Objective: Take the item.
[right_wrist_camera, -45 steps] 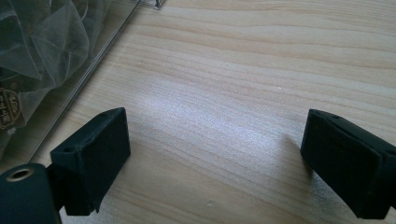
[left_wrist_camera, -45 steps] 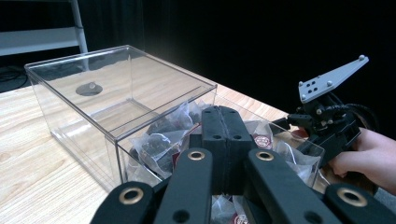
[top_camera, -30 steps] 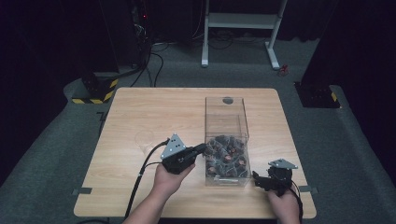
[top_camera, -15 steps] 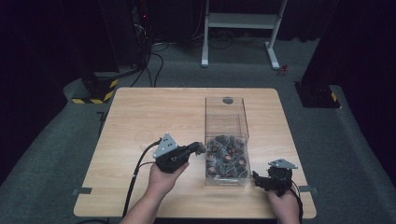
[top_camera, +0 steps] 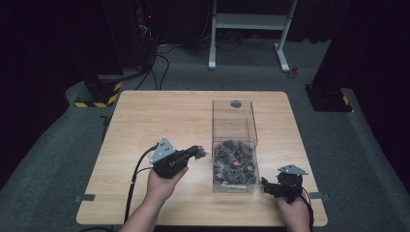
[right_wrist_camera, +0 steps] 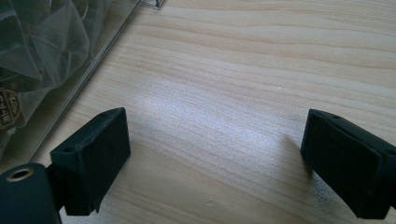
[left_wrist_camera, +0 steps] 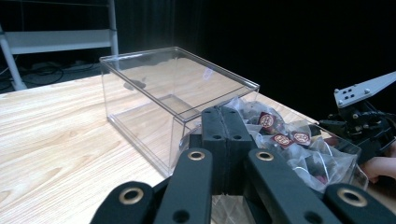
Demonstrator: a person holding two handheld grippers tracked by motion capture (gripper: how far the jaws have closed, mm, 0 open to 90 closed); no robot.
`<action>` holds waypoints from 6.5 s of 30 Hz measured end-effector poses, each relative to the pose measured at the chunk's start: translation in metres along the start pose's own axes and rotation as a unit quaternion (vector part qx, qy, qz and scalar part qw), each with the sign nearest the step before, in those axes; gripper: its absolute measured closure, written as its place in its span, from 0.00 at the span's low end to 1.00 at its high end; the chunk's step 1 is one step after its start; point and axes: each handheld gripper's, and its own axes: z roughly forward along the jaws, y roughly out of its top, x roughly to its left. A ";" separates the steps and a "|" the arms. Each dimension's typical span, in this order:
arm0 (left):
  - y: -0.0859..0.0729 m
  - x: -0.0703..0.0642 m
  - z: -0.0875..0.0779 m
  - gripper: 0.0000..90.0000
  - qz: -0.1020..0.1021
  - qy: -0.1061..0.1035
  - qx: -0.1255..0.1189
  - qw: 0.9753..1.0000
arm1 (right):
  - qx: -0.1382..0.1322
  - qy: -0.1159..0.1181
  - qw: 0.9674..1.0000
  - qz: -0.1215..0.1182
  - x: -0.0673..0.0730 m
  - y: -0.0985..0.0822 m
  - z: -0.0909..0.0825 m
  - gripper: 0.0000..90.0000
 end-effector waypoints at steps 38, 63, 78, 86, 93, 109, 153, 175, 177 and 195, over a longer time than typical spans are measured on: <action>0.002 0.045 -0.047 1.00 -0.018 0.068 -0.018 0.997 | 0.000 0.000 1.000 0.000 0.000 0.000 0.000 0.09; -0.002 0.079 -0.077 1.00 -0.033 0.120 -0.024 0.992 | 0.000 0.000 1.000 0.001 0.000 0.000 0.000 0.09; -0.009 0.096 -0.080 1.00 -0.044 0.145 -0.016 0.988 | 0.000 0.000 1.000 0.000 0.000 0.000 0.000 0.09; -0.012 0.102 -0.080 1.00 -0.048 0.154 -0.010 0.987 | 0.000 0.000 1.000 0.000 0.000 0.000 0.000 0.09; -0.017 0.107 -0.077 1.00 -0.054 0.161 -0.002 0.985 | 0.000 0.000 1.000 0.000 0.000 0.000 0.000 0.09; -0.031 0.115 -0.069 1.00 -0.065 0.169 0.025 0.983 | 0.000 0.000 1.000 0.000 0.000 0.000 0.000 0.09; -0.028 0.103 -0.065 0.73 -0.058 0.165 0.039 0.984 | 0.000 -0.001 1.000 0.000 0.000 0.000 0.000 0.09; -0.036 0.082 -0.057 0.72 -0.039 0.139 0.059 0.988 | 0.000 0.000 1.000 0.000 0.000 0.000 0.000 0.09; -0.039 0.080 -0.057 0.71 -0.036 0.135 0.064 0.988 | 0.000 0.000 1.000 0.000 0.000 0.000 0.000 0.09; -0.077 0.062 -0.059 0.54 -0.028 0.111 0.135 0.984 | 0.000 0.000 1.000 0.001 0.000 0.000 0.000 0.09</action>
